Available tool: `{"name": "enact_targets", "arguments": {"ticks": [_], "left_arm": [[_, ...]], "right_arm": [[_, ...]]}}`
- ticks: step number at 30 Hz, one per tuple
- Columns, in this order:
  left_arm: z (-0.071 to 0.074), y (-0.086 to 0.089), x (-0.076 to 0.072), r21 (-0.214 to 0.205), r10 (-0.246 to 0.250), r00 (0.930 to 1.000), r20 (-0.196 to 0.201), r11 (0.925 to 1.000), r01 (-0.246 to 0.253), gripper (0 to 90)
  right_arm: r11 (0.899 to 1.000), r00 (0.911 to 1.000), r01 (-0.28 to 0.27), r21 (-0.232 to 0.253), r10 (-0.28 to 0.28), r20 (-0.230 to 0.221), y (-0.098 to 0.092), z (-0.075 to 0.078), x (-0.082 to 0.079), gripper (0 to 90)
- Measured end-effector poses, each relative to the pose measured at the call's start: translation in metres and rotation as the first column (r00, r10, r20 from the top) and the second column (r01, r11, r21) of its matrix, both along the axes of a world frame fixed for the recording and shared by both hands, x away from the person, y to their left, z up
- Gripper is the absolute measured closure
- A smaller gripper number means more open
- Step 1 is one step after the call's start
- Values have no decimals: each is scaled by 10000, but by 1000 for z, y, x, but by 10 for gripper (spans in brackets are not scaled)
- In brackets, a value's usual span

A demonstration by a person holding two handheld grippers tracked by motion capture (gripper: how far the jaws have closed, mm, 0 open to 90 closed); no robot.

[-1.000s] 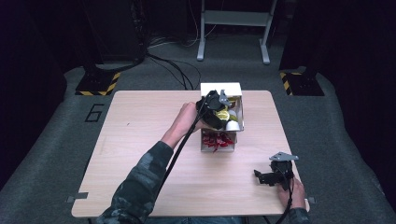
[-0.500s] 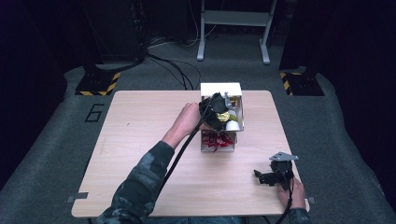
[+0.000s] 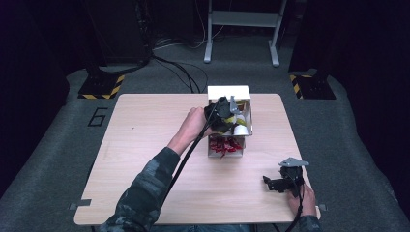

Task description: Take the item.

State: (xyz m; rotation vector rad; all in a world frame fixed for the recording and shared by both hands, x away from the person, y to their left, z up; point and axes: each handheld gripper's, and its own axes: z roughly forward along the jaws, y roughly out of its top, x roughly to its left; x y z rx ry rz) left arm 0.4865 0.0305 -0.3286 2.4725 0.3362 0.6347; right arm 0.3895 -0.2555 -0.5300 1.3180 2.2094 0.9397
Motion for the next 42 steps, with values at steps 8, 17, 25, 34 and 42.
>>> {"name": "enact_targets", "arguments": {"ticks": [8,17,25,34,42], "left_arm": [[3,0,-8,-711,-138,9996,236,9974,155,723],[5,0,-15,-1107,88,9971,751,9939,-4,838],[3,1,-22,-1420,362,9902,1349,9897,-168,886],[6,8,-24,-1828,646,9842,1647,9826,-339,900],[6,19,-22,-2284,658,9887,1344,9730,-337,900]], "right_arm": [[10000,10000,-34,1,34,-9,0,0,0,0],[10000,10000,-65,-20,65,-14,0,0,0,0],[10000,10000,-42,-19,42,-7,0,0,0,0],[10000,10000,7,3,-7,4,0,0,0,0],[10000,10000,10,5,-10,4,0,0,0,0]]}}
